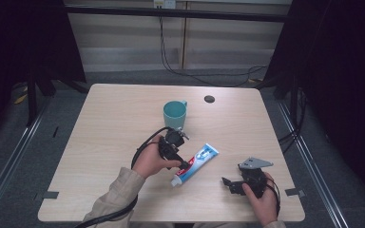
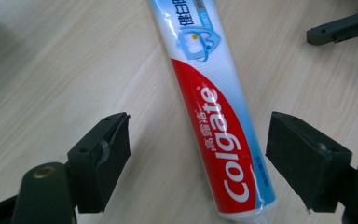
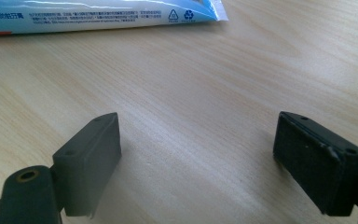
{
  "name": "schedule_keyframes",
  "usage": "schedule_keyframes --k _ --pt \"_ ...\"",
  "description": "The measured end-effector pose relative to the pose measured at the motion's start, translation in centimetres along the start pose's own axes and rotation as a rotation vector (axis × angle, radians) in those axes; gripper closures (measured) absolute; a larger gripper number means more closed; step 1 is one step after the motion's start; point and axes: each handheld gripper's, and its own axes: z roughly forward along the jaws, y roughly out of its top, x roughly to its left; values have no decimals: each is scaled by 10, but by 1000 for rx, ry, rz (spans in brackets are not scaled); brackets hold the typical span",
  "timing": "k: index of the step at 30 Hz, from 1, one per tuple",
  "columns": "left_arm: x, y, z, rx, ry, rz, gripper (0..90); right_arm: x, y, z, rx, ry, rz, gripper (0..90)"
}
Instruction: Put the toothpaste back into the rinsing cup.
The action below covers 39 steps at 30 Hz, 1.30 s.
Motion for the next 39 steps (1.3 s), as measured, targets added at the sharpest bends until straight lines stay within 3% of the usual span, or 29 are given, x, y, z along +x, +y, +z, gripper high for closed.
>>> schedule_keyframes --k 20,27,34,39 --pt "-10 23 31 27 -19 -14 271 0 0 0 0 0 0 145" --pt "-11 24 40 45 -9 -6 289 0 0 0 2 0 1 145" --pt "-13 23 47 67 20 17 370 0 0 0 2 1 2 144" --pt "-12 22 50 80 11 -4 402 0 0 0 0 1 -3 144"
